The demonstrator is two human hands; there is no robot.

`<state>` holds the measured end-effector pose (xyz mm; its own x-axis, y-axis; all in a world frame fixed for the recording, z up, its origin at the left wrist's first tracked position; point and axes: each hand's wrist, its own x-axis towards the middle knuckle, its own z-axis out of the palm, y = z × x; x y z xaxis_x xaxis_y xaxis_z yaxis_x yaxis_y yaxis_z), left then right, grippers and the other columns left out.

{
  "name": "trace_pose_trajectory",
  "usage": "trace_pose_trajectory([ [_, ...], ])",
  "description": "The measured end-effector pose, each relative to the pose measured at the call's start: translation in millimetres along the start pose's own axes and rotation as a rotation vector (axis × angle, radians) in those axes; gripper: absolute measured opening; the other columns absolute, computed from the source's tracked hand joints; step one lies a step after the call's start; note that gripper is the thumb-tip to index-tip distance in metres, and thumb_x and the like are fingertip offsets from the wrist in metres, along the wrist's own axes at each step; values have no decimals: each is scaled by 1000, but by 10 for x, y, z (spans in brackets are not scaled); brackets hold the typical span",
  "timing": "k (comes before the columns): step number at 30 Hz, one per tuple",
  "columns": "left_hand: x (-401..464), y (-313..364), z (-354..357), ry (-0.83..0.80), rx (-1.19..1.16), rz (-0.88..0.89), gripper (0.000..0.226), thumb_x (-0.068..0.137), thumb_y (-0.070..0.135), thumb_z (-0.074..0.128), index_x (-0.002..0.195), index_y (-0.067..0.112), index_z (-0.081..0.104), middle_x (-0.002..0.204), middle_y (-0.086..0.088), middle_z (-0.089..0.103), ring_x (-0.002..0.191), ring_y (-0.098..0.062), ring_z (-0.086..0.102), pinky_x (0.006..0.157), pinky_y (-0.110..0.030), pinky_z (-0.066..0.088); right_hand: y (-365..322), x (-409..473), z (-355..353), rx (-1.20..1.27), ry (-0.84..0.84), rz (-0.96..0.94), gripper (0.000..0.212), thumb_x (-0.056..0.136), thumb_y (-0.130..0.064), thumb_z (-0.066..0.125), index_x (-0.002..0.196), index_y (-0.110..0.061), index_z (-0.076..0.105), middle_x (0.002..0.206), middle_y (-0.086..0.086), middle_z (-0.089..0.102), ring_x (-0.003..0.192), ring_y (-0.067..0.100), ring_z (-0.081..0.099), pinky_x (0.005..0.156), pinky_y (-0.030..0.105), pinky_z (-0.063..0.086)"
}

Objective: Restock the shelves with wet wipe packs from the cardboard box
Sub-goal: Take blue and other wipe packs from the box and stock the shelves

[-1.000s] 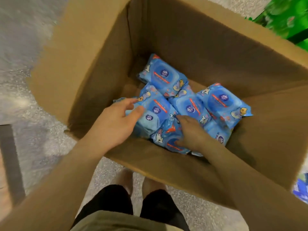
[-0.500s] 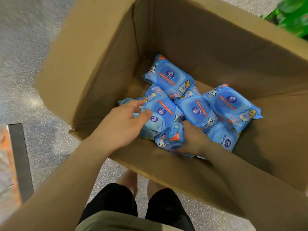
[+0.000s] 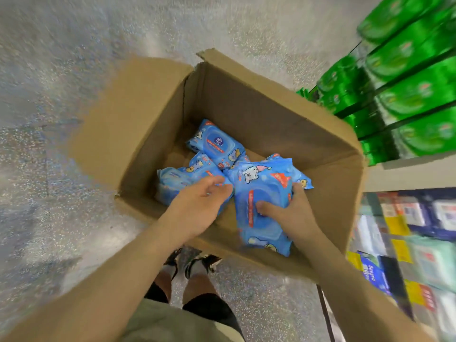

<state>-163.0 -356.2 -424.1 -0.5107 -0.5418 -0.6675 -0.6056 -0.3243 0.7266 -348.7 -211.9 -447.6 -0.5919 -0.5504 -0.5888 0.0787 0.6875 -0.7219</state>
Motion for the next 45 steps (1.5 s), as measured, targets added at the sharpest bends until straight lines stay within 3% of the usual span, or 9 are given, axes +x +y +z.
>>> trace_pose_trajectory([
  [2, -109, 172, 146, -79, -68, 39, 35, 100, 48, 55, 134, 41, 54, 112, 24, 61, 93, 6, 55, 93, -19, 40, -253, -309, -95, 210, 2, 33, 83, 53, -30, 94, 125, -9, 58, 114, 12, 75, 105, 33, 73, 89, 55, 60],
  [5, -327, 462, 410, -264, -314, 60, 31, 101, 43, 59, 130, 34, 54, 125, 22, 65, 106, 2, 62, 93, -17, 43, -571, -795, -269, 424, -63, 50, 66, 66, -24, 84, 125, -2, 64, 121, 29, 69, 108, 49, 67, 96, 66, 52],
  [10, -708, 702, 833, -622, -760, -85, 63, 88, 46, 74, 140, 15, 60, 135, -23, 65, 126, -48, 60, 111, -67, 41, -835, -1555, -594, 542, 64, 62, 18, 91, -18, 70, 108, -15, 77, 115, 22, 74, 104, 43, 72, 92, 56, 58],
  [15, -1005, 861, 1215, -880, -809, -149, 66, 91, 44, 73, 143, 7, 57, 141, -26, 59, 134, -48, 53, 116, -65, 35, -776, -2150, -933, 603, 230, 119, 58, 88, -53, 70, 131, -15, 63, 121, 12, 74, 110, 35, 72, 102, 59, 52],
  [24, -1615, 1116, 2348, -913, -612, 4, 71, 83, 39, 85, 141, 11, 56, 134, -29, 62, 124, -54, 59, 104, -76, 40, -172, -3179, -1532, 959, 497, -28, 66, 78, -63, 71, 125, -16, 73, 130, 15, 70, 121, 39, 65, 110, 59, 44],
  [28, -2046, 1242, 2896, -916, -539, 70, 70, 75, 34, 86, 135, 12, 59, 124, -25, 70, 112, -50, 67, 98, -73, 48, 202, -3632, -1882, 919, 741, -48, 45, 98, -43, 57, 122, -8, 70, 119, 20, 72, 110, 43, 69, 99, 67, 50],
  [32, -2464, 1331, 3507, -911, -496, 163, 69, 77, 31, 88, 134, 8, 57, 122, -24, 71, 107, -46, 70, 93, -65, 55, 715, -3976, -2203, 1009, 1003, -82, 32, 99, -35, 63, 121, -14, 71, 122, 10, 71, 103, 27, 73, 77, 50, 62],
  [39, -3278, 1244, 4610, -936, -558, 182, 51, 92, 30, 72, 138, 21, 53, 124, -13, 73, 107, -37, 73, 86, -54, 60, 1407, -4471, -2697, 1414, 833, -200, 81, 68, -58, 79, 137, -21, 62, 130, 16, 69, 117, 46, 66, 99, 77, 44],
  [45, -3704, 1098, 5159, -959, -393, 269, 56, 80, 29, 78, 132, 24, 56, 119, -6, 76, 103, -27, 75, 88, -46, 59, 1847, -4913, -3098, 1288, 917, -395, 52, 85, -24, 68, 135, -11, 61, 126, 13, 72, 115, 36, 69, 101, 62, 51],
])
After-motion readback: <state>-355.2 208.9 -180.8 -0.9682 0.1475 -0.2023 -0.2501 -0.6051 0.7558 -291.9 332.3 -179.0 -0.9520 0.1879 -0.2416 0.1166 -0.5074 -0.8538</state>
